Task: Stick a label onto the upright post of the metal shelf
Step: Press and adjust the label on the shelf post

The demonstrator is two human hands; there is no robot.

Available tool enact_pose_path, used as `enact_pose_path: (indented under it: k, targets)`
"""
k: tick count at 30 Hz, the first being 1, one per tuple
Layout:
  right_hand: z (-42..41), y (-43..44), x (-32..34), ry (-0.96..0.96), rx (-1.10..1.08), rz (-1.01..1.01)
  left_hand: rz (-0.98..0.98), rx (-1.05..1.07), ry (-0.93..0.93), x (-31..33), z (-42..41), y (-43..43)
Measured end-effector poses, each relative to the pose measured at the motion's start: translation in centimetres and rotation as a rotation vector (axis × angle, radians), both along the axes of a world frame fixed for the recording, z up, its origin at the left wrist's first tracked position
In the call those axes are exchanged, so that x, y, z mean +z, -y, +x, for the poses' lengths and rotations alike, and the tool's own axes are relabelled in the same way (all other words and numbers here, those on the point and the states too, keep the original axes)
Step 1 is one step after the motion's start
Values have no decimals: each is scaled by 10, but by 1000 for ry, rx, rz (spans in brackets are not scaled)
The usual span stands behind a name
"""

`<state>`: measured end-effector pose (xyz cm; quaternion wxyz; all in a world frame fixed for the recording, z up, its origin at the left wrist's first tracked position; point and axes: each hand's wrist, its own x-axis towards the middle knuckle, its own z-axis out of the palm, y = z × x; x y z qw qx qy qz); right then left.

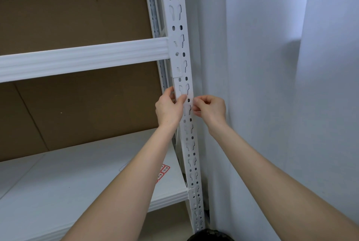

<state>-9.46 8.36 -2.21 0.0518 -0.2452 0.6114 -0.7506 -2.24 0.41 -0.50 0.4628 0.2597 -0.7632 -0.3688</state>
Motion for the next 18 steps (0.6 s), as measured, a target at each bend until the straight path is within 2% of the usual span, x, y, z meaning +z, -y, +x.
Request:
enact_pose_path:
  k: [6, 12, 16, 18]
  targets:
    - [-1, 0, 3, -60, -71, 43, 5, -122, -42, -8, 8, 2]
    - [1, 2, 11, -88, -73, 68, 114, -118, -77, -16, 9, 5]
    - [-3, 1, 11, 26, -24, -45, 76, -94, -53, -17, 8, 6]
    - [-4, -4, 3, 49, 27, -27, 88, -85, -63, -22, 8, 7]
